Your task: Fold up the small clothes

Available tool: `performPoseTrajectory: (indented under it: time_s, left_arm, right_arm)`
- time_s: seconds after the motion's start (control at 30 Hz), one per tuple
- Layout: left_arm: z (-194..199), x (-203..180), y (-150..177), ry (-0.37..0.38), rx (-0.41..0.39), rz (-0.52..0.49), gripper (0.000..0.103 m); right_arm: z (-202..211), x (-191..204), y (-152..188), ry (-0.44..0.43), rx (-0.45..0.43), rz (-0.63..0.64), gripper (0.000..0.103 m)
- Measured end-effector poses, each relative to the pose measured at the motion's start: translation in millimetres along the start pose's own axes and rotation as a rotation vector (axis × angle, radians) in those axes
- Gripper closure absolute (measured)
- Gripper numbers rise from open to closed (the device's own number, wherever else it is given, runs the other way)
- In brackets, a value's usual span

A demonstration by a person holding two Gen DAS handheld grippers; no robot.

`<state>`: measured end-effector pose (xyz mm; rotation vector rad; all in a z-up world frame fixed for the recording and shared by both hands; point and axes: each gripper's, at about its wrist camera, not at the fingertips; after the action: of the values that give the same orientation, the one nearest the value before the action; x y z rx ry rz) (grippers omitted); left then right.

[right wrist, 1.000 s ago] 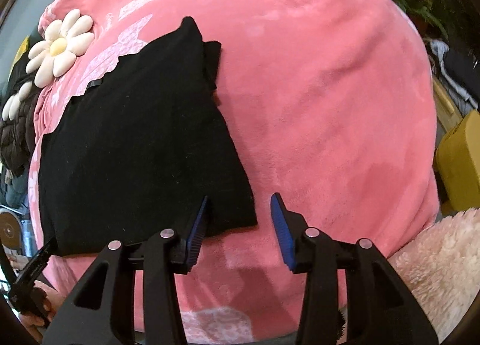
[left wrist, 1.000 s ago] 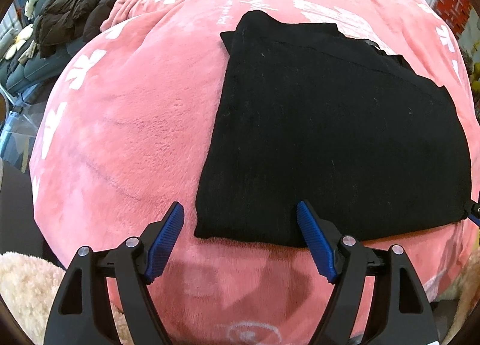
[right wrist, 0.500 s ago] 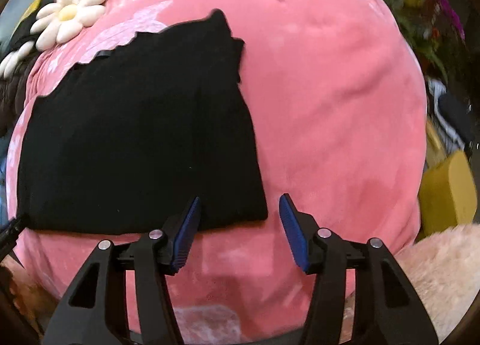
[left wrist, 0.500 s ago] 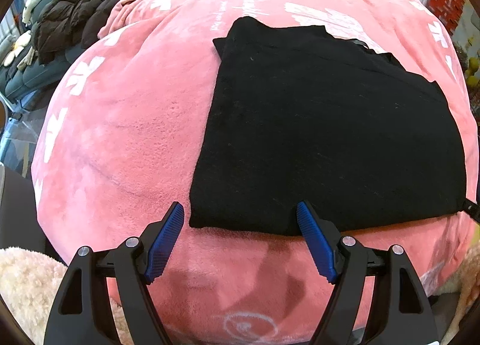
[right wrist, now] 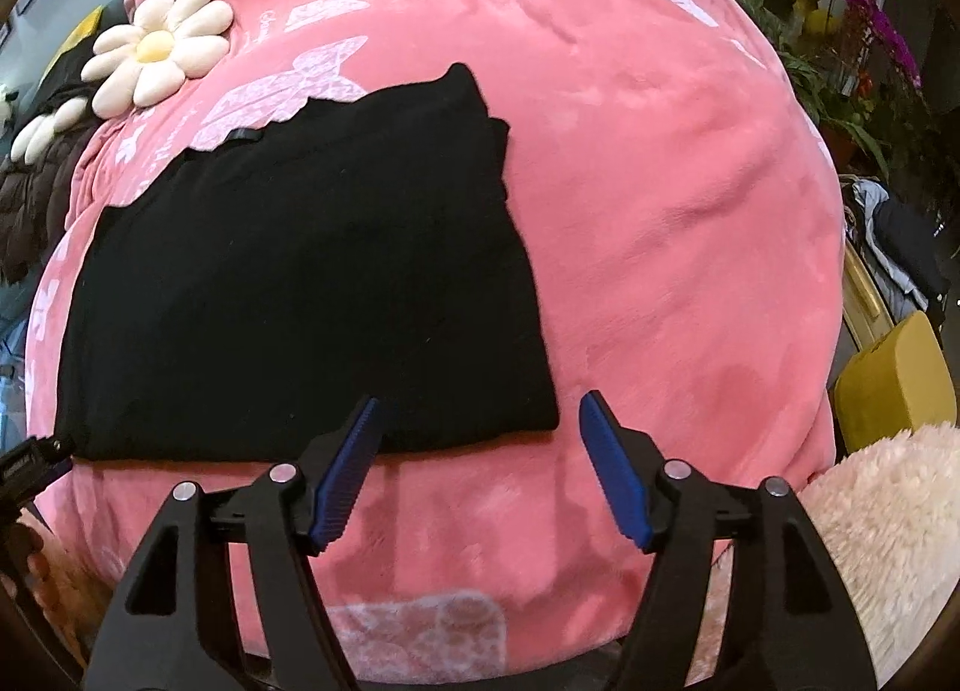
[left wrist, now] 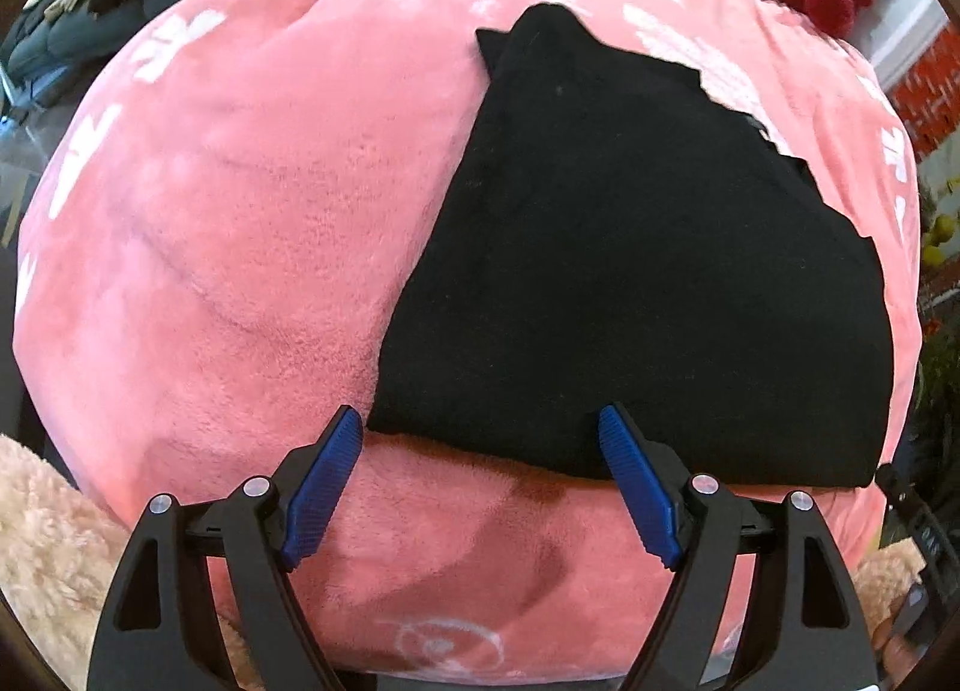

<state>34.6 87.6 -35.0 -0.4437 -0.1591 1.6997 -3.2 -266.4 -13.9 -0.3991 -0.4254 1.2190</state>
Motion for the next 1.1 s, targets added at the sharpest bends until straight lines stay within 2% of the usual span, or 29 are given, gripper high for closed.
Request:
performPoseTrajectory:
  time_s: [0.3, 0.4, 0.5, 0.6, 0.7, 0.87, 1.0, 1.1]
  left_arm:
    - [-2.6, -13.9, 1.7, -0.045, -0.015, -0.079, 0.025]
    - [-5.5, -16.3, -0.6, -0.054, -0.014, -0.086, 0.025]
    - [-5.2, -16.9, 0.6, -0.056, -0.015, -0.089, 0.025]
    - [-5.4, -15.9, 1.1, -0.056, -0.012, -0.086, 0.025]
    - [-5.9, -15.3, 2.0, -0.058, -0.01, -0.088, 0.024]
    - [-5.4, -12.0, 1.7, -0.049, -0.01, -0.084, 0.024]
    - [2.2, -4.6, 0.4, -0.003, -0.022, -0.057, 0.024]
    - [9.4, 11.2, -5.5, 0.087, -0.055, 0.049, 0.02]
  right_arm:
    - [-1.3, 3.1, -0.5, 0.023, -0.019, 0.01, 0.036]
    - [8.2, 5.2, -6.7, -0.01, -0.066, -0.005, 0.036]
    - [14.5, 17.2, -20.4, -0.061, -0.096, 0.036, 0.036]
    - [6.9, 36.5, -34.0, -0.114, -0.071, 0.067, 0.036]
    - [-8.7, 44.7, -43.6, -0.095, -0.041, 0.09, 0.036]
    - [-50.7, 19.7, -39.9, 0.064, 0.067, 0.076, 0.036]
    - [-36.3, -16.5, -31.7, 0.033, 0.081, -0.07, 0.036]
    - [-20.1, -31.8, -24.7, 0.0, 0.074, -0.145, 0.034]
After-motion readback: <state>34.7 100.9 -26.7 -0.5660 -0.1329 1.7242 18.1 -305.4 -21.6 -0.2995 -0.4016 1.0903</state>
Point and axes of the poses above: each gripper's, at about its wrist camera, not at the fingertips, and z roughly against the way its jaws point, x to its left, y to its underside, and after that the axes turned 4 degrees about -z, right-handed
